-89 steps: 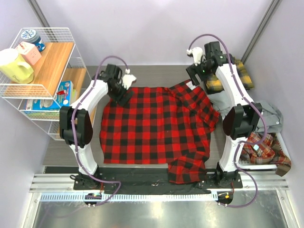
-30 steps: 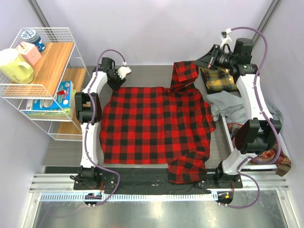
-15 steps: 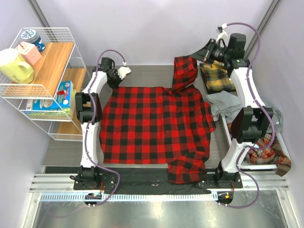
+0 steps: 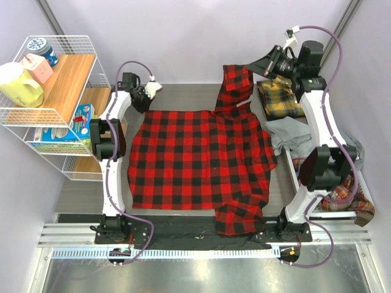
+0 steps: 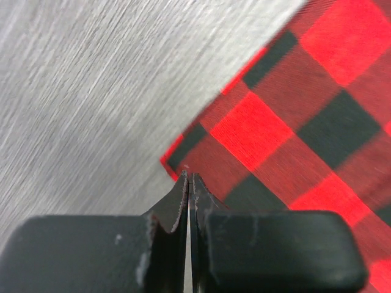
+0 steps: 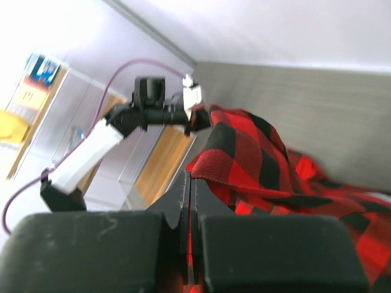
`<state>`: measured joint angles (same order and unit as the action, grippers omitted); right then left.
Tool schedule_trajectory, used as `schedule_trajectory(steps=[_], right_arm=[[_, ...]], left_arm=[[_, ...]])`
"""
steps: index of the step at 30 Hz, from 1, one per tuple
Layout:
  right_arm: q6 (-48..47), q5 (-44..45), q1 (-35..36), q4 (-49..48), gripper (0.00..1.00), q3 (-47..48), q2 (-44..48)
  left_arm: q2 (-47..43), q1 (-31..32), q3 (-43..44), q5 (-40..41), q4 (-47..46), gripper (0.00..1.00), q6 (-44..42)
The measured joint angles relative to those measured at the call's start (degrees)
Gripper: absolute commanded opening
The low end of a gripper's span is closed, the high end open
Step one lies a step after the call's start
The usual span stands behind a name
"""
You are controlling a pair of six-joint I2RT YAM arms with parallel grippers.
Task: Fold and stack the long sleeve shirts
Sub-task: Fold the shirt
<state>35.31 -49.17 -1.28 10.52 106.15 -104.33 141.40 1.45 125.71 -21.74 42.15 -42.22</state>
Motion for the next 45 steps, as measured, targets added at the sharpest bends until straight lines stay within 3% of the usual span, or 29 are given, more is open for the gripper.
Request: schedule_trajectory(steps=[1,2,6,12,19,25,31,36,39,45], right_arm=[[0.0,-0.1,0.1,-0.2,0.01,-2.8,2.6],[-0.1,-0.3,0.1,0.1,0.01,-4.4,4.7],[-1.1,-0.7,0.1,0.2,0.01,-10.1,12.6],[-1.8,-0.9,0.4,-0.9,0.01,-11.0,14.2],[-2.0,-0.9,0.4,-0.6,0.01,-11.0,12.1],[-2.2,-0.9,0.4,-0.1,0.01,-10.8,11.3],[-2.4,-0.9,0.4,0.6,0.01,-10.2,11.2],[-2.5,-0.9,0.4,0.7,0.01,-9.9,11.1],[-2.5,-0.9,0.4,0.7,0.01,-9.8,10.6],[-2.5,-0.9,0.5,1.0,0.01,-9.4,9.9]], left_arm=[[-1.5,0.0,-1.6,-0.3,-0.4,0.01,0.0],[-2.9,-0.1,-2.7,-0.7,-0.6,0.12,0.0],[-5.0,0.0,-2.8,-1.4,-1.7,0.31,0.0],[-1.1,0.3,4.5,-0.9,-2.1,0.4,1.4],[3.1,0.2,5.0,-0.6,-0.2,0.43,1.0],[4.9,0.0,6.2,-0.5,1.8,0.43,0.6],[6.8,0.0,10.3,-0.9,6.1,0.31,0.0],[9.5,0.1,15.7,-1.1,11.1,0.16,-1.0],[10.4,0.1,17.7,-1.4,13.6,0.0,-3.0],[9.3,0.0,15.5,-1.6,12.9,0.0,-4.5]])
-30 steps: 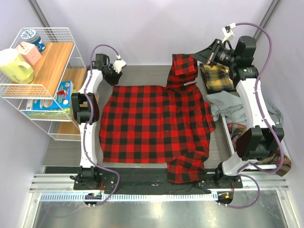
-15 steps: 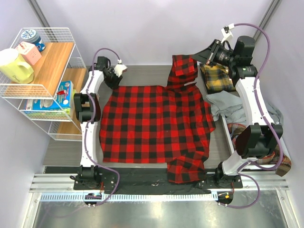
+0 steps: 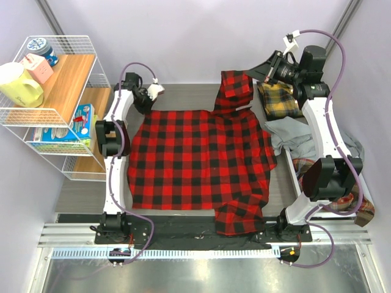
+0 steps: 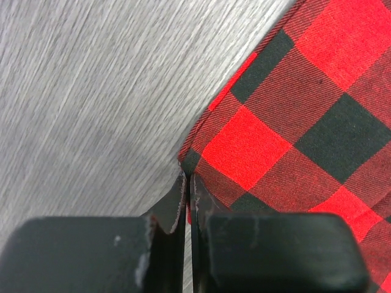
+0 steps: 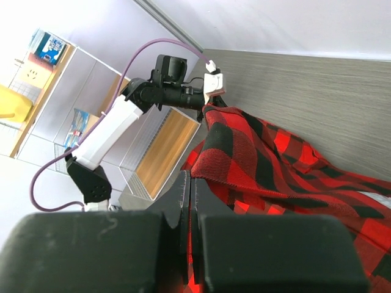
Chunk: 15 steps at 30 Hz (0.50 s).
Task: Fold and stack the long sleeve shirts
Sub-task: Fold the shirt
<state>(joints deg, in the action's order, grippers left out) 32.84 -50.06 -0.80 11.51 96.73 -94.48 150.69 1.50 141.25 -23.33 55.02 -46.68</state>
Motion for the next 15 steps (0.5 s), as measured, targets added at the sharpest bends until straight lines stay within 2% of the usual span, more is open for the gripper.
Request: schedule_trajectory(steps=[4,9,15], right_arm=[[0.0,0.0,0.0,0.8,0.01,2.4,-0.8],[0.0,0.0,0.0,0.6,0.01,5.2,-0.4],[0.1,0.0,0.0,1.8,0.01,-2.0,7.4]], left_arm=[[-4.3,0.0,-8.3,-0.1,-6.2,0.0,2.3],[-7.1,-0.1,-11.6,-0.6,-9.9,0.0,4.3],[-18.2,-0.1,-23.7,-2.4,-14.4,0.0,1.5]])
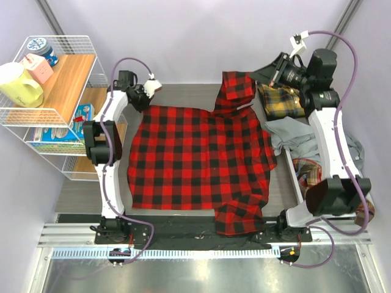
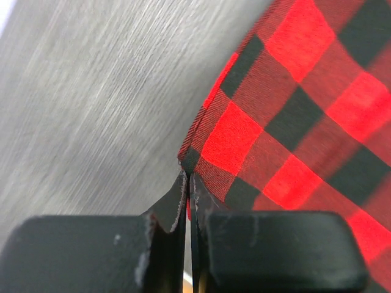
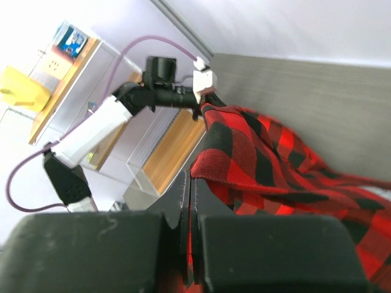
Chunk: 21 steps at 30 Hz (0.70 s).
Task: Fold and stack the long sleeve shirts
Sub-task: Fold the shirt
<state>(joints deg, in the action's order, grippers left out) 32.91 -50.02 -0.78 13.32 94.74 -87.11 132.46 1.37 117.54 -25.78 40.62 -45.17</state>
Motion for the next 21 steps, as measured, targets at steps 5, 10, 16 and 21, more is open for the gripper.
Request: schedule_trajectory(steps=[5,10,16,21], right_arm=[[-2.2,0.2,0.1,5.1,0.01,-7.1,9.4],[-6.2,0.4,0.1,12.5,0.01,-10.6,18.1],[-14.5,1.3,0.1,25.3,0.01,-16.0,31.2],[-19.8,2.1,0.3,33.0,0.01,-22.4,39.3]], left_arm=[[-12.2,0.0,-13.1,-1.6,-3.8,0.0,-4.7],[-21.7,0.0,-24.7,-3.2,-5.3,0.0,-10.6],[-30.3,-0.7,-37.9,-5.2,-5.7,0.0,-17.4],[-37.3,-0.7,-47.3,-6.1,-3.4,0.11,-24.7]])
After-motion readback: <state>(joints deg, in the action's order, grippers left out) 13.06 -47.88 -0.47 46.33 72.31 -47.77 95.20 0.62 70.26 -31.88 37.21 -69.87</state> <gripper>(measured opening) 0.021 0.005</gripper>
